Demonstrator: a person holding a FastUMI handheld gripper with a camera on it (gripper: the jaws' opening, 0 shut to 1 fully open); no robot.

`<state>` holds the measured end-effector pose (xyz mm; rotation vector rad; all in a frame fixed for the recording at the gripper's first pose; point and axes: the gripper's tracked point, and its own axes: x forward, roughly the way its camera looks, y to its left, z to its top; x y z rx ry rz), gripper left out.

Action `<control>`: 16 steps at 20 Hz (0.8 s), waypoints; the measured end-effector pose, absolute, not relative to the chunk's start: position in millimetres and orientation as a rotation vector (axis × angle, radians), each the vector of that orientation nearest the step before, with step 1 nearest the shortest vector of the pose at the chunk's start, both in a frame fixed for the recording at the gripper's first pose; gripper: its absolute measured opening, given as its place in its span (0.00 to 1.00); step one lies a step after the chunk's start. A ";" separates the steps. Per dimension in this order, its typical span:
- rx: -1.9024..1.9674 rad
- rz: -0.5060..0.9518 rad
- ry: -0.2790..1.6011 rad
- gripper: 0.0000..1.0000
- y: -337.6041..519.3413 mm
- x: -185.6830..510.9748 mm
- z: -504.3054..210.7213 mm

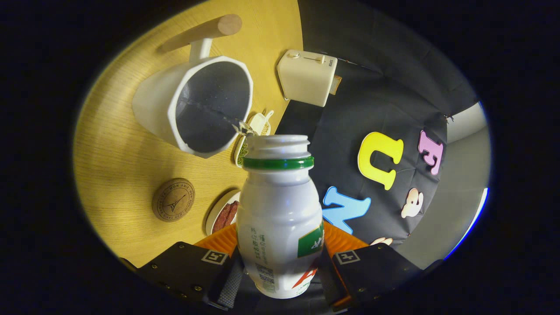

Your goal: Take the bottle from table, then pour the juice into the cup, finally place the bottle on the coaster

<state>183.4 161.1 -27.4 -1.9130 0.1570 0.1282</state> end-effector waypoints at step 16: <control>-1.973 0.104 0.116 0.74 162.7 188.4 -31.2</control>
